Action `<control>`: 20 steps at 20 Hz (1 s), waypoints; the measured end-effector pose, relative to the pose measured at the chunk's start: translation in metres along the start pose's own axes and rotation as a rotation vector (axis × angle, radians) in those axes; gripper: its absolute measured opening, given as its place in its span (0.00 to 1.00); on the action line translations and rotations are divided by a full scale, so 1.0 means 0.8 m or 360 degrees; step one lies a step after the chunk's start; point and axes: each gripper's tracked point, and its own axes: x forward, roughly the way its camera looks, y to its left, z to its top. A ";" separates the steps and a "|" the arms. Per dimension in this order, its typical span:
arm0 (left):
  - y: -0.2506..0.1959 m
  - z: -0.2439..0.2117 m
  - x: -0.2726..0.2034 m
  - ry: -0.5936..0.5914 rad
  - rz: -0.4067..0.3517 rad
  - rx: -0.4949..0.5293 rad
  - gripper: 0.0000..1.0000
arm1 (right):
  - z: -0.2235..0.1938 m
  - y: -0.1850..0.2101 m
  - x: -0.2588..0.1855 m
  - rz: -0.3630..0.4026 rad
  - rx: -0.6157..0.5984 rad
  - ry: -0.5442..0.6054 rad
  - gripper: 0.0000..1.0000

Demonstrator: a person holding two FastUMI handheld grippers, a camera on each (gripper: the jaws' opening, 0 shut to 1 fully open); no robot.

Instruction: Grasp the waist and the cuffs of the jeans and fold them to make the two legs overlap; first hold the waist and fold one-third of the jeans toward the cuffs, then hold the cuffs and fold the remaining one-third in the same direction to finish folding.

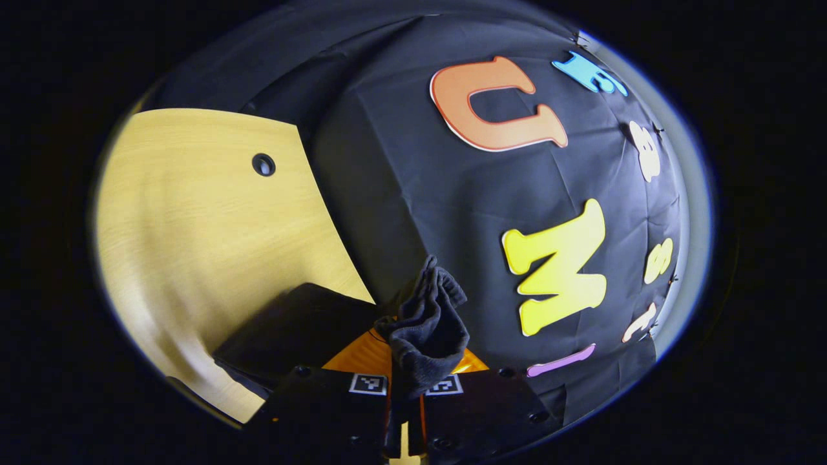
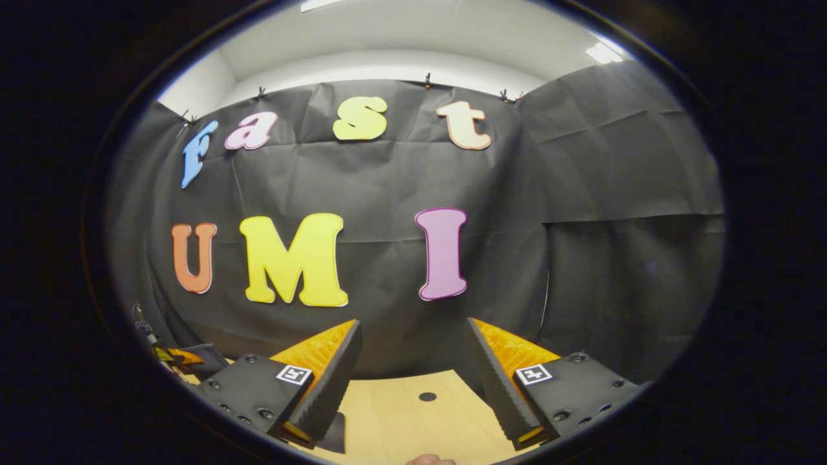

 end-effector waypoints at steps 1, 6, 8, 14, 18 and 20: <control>-0.006 -0.013 0.001 0.0015 -0.0001 0.0022 0.16 | -0.001 -0.004 0.000 -0.0003 0.0002 0.0002 0.98; -0.031 -0.082 0.018 0.0113 0.0007 0.0186 0.16 | -0.021 -0.029 0.003 -0.0011 0.0038 0.0058 0.98; -0.041 -0.109 0.026 0.0152 0.0016 0.0252 0.16 | -0.026 -0.042 0.001 -0.0027 0.0059 0.0065 0.98; -0.033 -0.189 0.040 0.0222 0.0116 0.0667 0.17 | -0.042 -0.105 -0.017 -0.0140 0.0114 0.0100 0.98; -0.009 -0.238 0.041 0.0306 0.0192 0.1051 0.17 | -0.050 -0.135 -0.024 -0.0223 0.0170 0.0118 0.99; -0.003 -0.252 0.037 0.0327 0.0215 0.1250 0.17 | -0.058 -0.144 -0.026 -0.0250 0.0150 0.0147 0.98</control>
